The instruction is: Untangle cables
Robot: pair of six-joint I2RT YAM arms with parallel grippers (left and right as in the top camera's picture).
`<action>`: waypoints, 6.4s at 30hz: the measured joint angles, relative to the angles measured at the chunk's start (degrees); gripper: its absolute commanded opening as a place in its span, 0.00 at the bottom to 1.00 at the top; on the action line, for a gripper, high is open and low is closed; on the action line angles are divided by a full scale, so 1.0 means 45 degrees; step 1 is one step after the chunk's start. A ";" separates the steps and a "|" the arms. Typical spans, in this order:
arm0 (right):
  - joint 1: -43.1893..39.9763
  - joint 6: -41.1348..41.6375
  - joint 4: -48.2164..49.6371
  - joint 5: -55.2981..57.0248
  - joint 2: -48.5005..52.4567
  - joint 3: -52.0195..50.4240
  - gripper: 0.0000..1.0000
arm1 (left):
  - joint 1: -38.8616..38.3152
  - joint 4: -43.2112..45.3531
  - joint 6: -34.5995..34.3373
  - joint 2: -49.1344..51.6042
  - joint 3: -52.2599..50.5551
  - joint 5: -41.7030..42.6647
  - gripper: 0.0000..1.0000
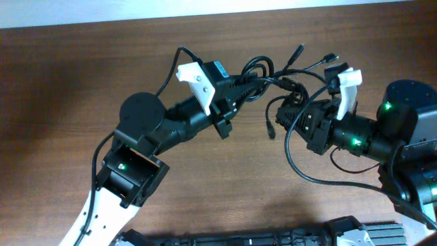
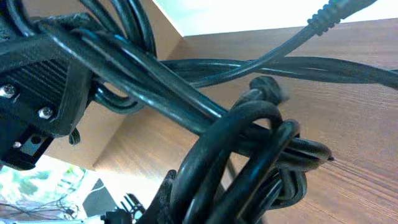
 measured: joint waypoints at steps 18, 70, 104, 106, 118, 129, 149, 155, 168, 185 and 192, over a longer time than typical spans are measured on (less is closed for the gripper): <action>-0.0019 -0.1559 0.2968 -0.2293 0.0097 -0.0389 0.04 | -0.0384 -0.5027 -0.0223 -0.0194 0.0447 -0.5853 0.00; -0.0024 -0.9831 0.1039 -0.3259 -0.0850 -0.0160 0.29 | -0.0034 -0.3759 0.8850 0.0087 0.0282 0.5221 0.02; -0.0024 -0.5795 0.4090 -0.0578 -0.0831 -0.0160 0.04 | 0.0899 -0.2346 -0.4381 0.0180 0.0282 0.1370 0.93; -0.0024 -0.5654 0.4493 -0.1161 -0.0811 -0.0165 0.04 | 0.0899 -0.2346 -0.4619 0.0180 0.0282 0.1404 0.93; -0.0024 -0.5547 0.5051 -0.2623 -0.0695 -0.0185 0.04 | 0.0408 -0.2045 -0.5241 0.0656 0.0287 0.1739 0.45; -0.0034 -0.5513 0.5387 -0.2905 -0.0772 -0.0257 0.04 | 0.0384 -0.2161 -0.5221 0.1360 0.0296 0.1647 0.00; -0.0034 -0.5513 0.5741 -0.2176 -0.0763 -0.0257 0.04 | 0.3143 0.1156 -0.4313 0.1311 0.0277 0.5498 0.63; -0.0034 -0.4561 0.8009 -0.3453 -0.0767 -0.0257 0.04 | 0.3934 0.5309 -0.3201 0.1117 0.0272 1.2114 0.81; -0.0034 -0.2594 0.9384 -0.5581 -0.0777 -0.0257 0.04 | 0.3934 0.4643 -0.5221 0.1117 0.0272 1.0642 0.88; -0.0034 -0.2565 0.9913 -0.5765 -0.0233 -0.0257 0.04 | 0.2628 0.4624 -0.5537 0.1117 0.0272 1.0384 0.65; -0.0034 -0.2560 0.9962 -0.5858 -0.0253 -0.0257 0.04 | 0.2370 0.4629 -0.5387 0.1117 0.0267 1.0010 0.37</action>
